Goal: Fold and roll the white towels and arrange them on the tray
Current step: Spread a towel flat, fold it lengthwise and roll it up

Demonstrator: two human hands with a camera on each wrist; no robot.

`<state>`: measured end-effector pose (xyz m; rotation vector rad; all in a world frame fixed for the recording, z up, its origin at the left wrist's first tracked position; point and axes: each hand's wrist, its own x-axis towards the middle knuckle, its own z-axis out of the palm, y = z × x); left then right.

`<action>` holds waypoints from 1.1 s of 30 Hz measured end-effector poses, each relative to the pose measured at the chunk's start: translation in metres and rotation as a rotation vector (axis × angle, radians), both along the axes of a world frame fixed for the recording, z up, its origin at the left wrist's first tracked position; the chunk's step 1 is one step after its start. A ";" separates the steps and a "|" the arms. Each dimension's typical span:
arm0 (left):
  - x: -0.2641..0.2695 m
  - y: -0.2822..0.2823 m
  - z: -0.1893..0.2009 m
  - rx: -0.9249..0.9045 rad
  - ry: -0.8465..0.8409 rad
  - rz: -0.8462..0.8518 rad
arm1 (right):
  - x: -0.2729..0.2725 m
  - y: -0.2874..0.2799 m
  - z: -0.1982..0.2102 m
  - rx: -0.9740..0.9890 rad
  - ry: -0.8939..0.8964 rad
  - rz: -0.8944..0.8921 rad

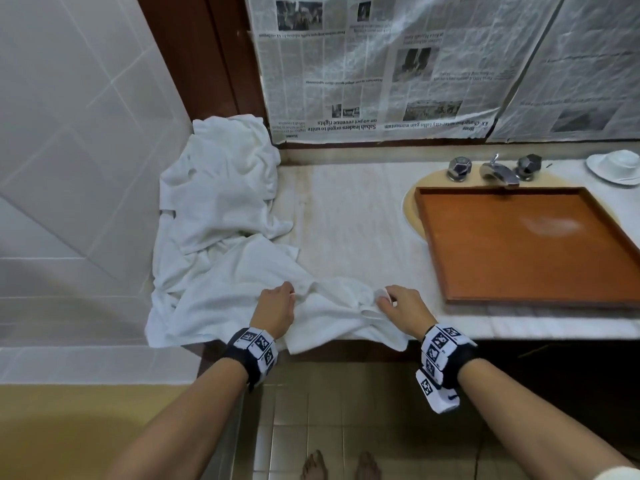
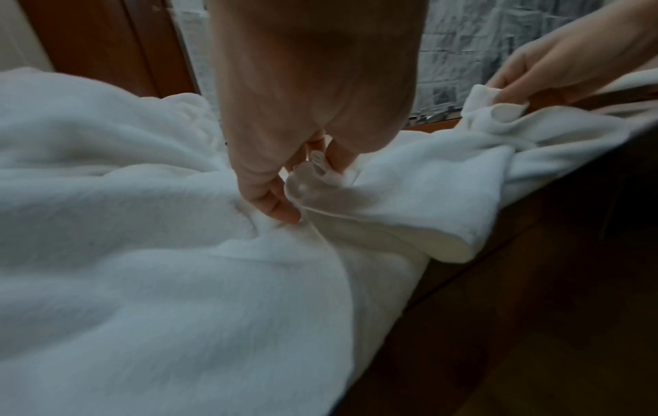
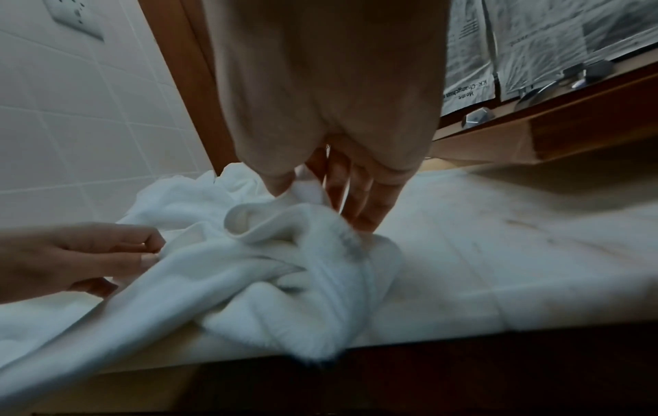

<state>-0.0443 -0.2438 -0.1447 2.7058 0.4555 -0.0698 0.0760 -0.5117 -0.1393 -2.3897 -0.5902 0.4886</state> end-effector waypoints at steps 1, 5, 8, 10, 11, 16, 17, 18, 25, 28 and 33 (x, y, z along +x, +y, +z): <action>-0.005 -0.005 0.000 0.003 0.004 -0.012 | -0.003 -0.005 0.001 0.011 0.012 -0.009; -0.031 -0.029 -0.007 -0.051 0.042 -0.085 | -0.018 -0.033 0.001 0.010 0.090 -0.042; -0.051 -0.050 -0.008 -0.156 0.068 -0.116 | -0.030 -0.058 0.001 0.036 0.158 -0.043; -0.065 -0.063 -0.014 -0.231 0.115 -0.147 | -0.039 -0.070 0.002 0.057 0.187 -0.017; -0.071 -0.068 -0.016 -0.252 0.122 -0.158 | -0.043 -0.074 0.004 0.071 0.195 0.007; -0.082 -0.077 -0.010 -0.300 0.047 -0.096 | -0.054 -0.086 0.012 0.112 0.148 0.040; -0.083 -0.076 -0.005 -0.309 0.026 -0.085 | -0.054 -0.088 0.013 0.122 0.130 0.037; -0.083 -0.074 0.003 -0.321 0.003 -0.078 | -0.055 -0.090 0.017 0.126 0.112 0.031; -0.080 -0.035 0.059 -0.358 -0.134 0.020 | -0.042 -0.098 0.051 0.178 -0.037 -0.023; -0.079 -0.024 0.078 -0.364 -0.191 0.025 | -0.032 -0.102 0.074 0.172 -0.092 -0.038; -0.072 -0.015 0.101 -0.417 -0.256 0.032 | -0.019 -0.113 0.106 0.143 -0.147 -0.034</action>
